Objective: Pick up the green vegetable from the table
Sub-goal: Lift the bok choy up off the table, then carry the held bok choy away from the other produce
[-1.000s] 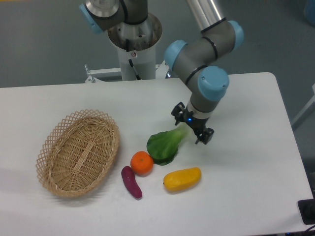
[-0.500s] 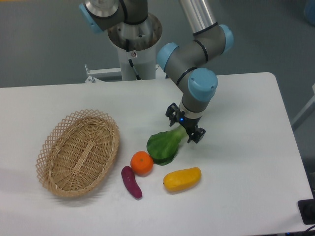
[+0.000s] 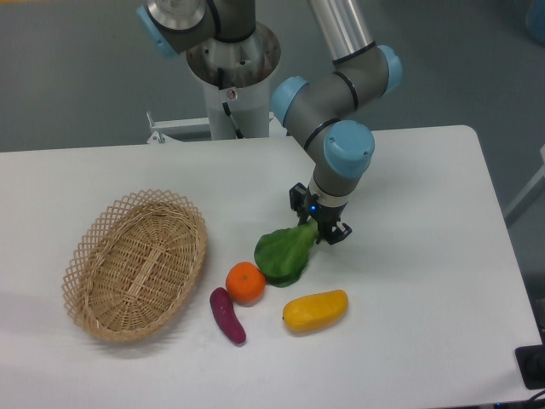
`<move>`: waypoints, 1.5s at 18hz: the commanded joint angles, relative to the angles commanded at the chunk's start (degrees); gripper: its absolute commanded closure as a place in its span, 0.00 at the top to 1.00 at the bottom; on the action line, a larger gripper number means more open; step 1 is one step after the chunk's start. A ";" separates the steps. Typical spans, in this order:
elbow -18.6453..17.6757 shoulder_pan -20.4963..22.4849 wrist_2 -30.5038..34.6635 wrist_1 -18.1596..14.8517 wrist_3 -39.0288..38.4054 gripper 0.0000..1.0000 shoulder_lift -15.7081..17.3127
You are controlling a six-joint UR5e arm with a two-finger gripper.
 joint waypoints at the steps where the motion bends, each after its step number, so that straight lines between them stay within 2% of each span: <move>1: 0.26 0.09 0.00 -0.17 0.00 0.19 0.26; 4: 2.02 0.26 1.66 -0.96 0.53 0.18 0.88; 7: 4.21 0.35 5.62 -4.21 0.70 0.18 1.15; 9: 6.41 0.18 5.63 -6.23 0.70 0.18 1.15; 12: 9.22 0.88 5.54 -6.77 0.70 0.18 1.06; 15: 11.42 1.84 5.54 -8.69 0.70 0.18 0.97; 18: 16.51 2.02 5.54 -12.73 0.70 0.19 0.71; 20: 20.99 2.98 5.63 -15.28 0.70 0.19 -0.78; 24: 29.08 4.91 5.71 -17.40 0.70 0.19 -5.35; 27: 32.25 7.72 5.28 -18.81 1.14 0.18 -7.02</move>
